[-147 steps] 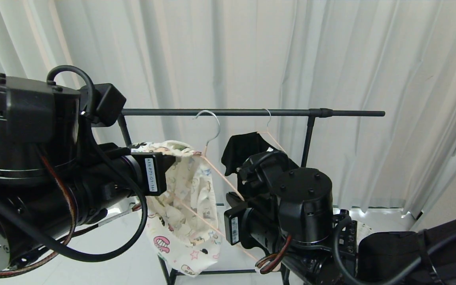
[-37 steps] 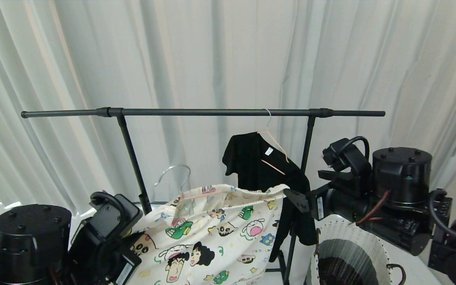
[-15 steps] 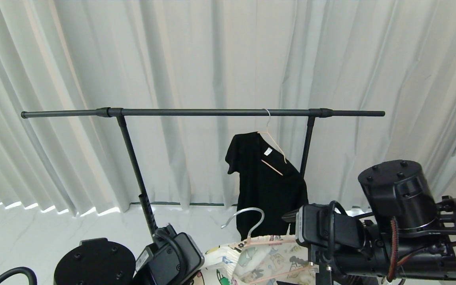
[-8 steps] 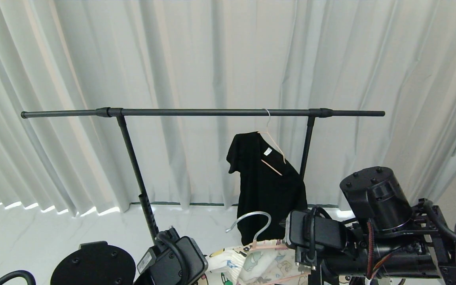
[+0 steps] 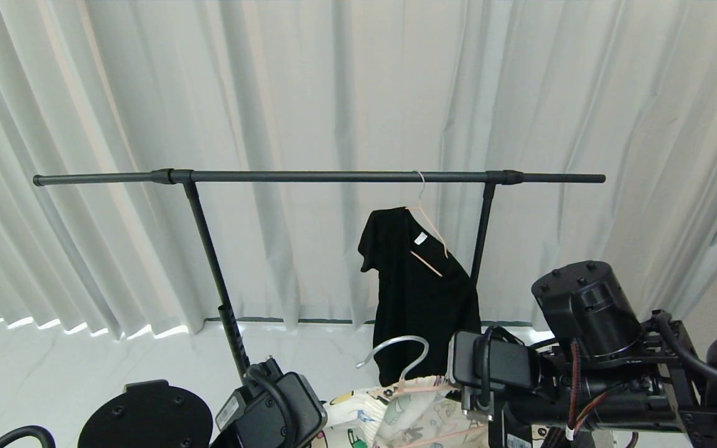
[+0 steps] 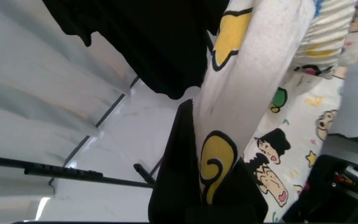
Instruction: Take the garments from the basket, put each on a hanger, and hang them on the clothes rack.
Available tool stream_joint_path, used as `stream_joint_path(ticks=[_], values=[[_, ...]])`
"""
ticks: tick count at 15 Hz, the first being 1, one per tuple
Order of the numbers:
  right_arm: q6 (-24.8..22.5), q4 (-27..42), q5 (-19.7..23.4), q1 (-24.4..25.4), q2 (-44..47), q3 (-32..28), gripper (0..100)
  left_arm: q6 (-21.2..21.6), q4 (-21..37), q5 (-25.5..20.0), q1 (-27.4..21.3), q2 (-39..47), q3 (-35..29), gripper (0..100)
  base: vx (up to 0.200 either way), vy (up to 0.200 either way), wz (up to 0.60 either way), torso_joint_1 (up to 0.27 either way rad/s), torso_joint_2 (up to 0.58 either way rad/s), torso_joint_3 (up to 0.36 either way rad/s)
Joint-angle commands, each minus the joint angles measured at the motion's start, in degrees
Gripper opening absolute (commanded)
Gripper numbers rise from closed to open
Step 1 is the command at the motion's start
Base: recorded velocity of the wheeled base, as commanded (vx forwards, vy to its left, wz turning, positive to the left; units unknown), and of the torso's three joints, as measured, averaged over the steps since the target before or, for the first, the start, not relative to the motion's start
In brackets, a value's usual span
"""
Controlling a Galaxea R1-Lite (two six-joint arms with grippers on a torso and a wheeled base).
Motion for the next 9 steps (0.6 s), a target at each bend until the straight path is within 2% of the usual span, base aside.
stream_joint_path(ticks=[1, 4, 5, 7, 9], values=[[-0.4, -1.05, -0.1, -0.15, 0.47, 0.02, 0, -0.03, -0.03, 0.1, 0.0, -0.16, -0.02, 0, 0.0, 0.0, 0.0, 0.0, 0.0, 0.0], [-3.21, -4.56, 0.16, -0.77, 0.65, 0.2, 0, -0.03, -0.03, 0.1, -0.35, 0.1, -0.28, 0, 0.0, 0.0, 0.0, 0.0, 0.0, 0.0], [-4.18, -5.35, 0.25, -0.86, 0.56, 0.28, 0, -0.03, -0.03, 0.1, -0.26, 0.1, -0.46, 100, 0.0, 0.0, 0.0, 0.0, 0.0, 0.0], [-6.03, -7.73, 0.43, -1.73, 0.38, 0.28, 0, -0.03, -0.03, 0.19, -0.17, 0.1, -0.64, 100, 0.0, 0.0, 0.0, 0.0, 0.0, 0.0], [-9.81, -10.45, 1.48, -4.11, 0.38, 0.37, 0, -0.12, -0.03, 0.28, 0.88, -0.16, -0.37, 100, 0.0, 0.0, 0.0, 0.0, 0.0, 0.0]])
